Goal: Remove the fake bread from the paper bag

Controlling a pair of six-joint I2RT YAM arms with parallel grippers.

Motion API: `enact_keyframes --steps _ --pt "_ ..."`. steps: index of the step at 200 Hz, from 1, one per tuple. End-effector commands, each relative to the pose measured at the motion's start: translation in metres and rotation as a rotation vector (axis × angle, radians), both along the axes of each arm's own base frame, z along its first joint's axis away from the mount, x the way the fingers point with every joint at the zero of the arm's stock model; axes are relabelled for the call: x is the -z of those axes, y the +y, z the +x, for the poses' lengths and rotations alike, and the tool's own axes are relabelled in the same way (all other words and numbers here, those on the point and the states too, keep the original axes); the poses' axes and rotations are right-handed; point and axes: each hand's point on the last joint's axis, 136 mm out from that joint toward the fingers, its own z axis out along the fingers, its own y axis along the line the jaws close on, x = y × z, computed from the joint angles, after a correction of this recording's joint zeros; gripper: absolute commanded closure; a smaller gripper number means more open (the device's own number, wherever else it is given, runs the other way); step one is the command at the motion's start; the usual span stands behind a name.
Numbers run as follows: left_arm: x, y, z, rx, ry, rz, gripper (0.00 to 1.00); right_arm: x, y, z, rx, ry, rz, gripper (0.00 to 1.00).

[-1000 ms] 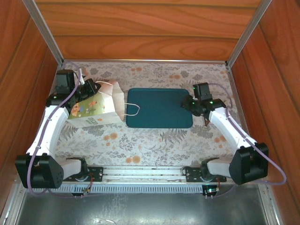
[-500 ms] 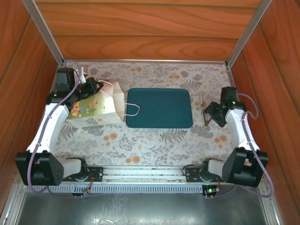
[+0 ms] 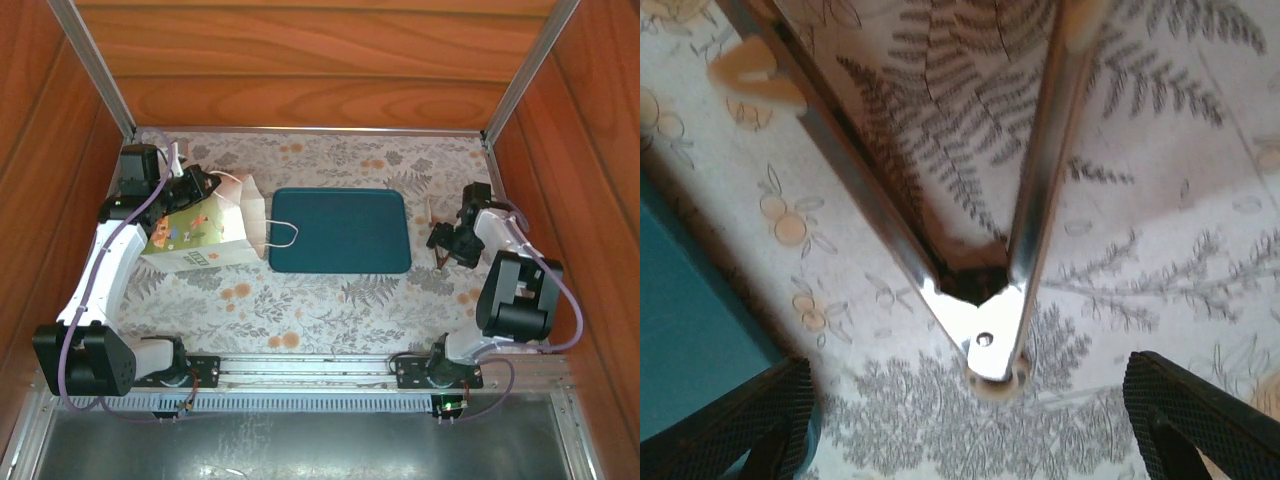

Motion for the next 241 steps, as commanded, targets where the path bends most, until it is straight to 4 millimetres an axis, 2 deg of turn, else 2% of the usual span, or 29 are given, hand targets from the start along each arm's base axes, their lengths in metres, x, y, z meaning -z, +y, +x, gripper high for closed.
enact_keyframes --steps 1,9,12,32,69,151,241 --pt "-0.011 0.003 0.003 0.001 -0.054 0.017 1.0 0.005 -0.004 0.008 -0.071 0.025 -0.011 0.13" --pt "-0.01 0.003 0.002 0.003 -0.051 0.016 1.0 0.007 -0.004 0.009 -0.078 0.032 -0.01 0.12" --pt "-0.009 0.003 0.002 0.003 -0.049 0.016 1.0 0.015 -0.004 0.007 -0.084 0.067 -0.004 0.12" --pt "-0.01 0.002 0.002 0.005 -0.053 0.009 1.0 0.028 -0.007 0.004 -0.075 0.169 0.0 0.13" --pt "-0.014 0.001 0.001 0.012 -0.069 0.007 1.0 0.044 -0.005 0.012 -0.086 0.192 0.024 0.13" --pt "-0.019 0.001 0.0 0.012 -0.083 0.006 1.0 0.046 -0.017 0.036 -0.162 0.207 -0.019 0.14" --pt "-0.02 0.0 -0.001 0.016 -0.079 -0.003 1.0 0.058 -0.016 0.041 -0.192 0.233 -0.007 0.19"
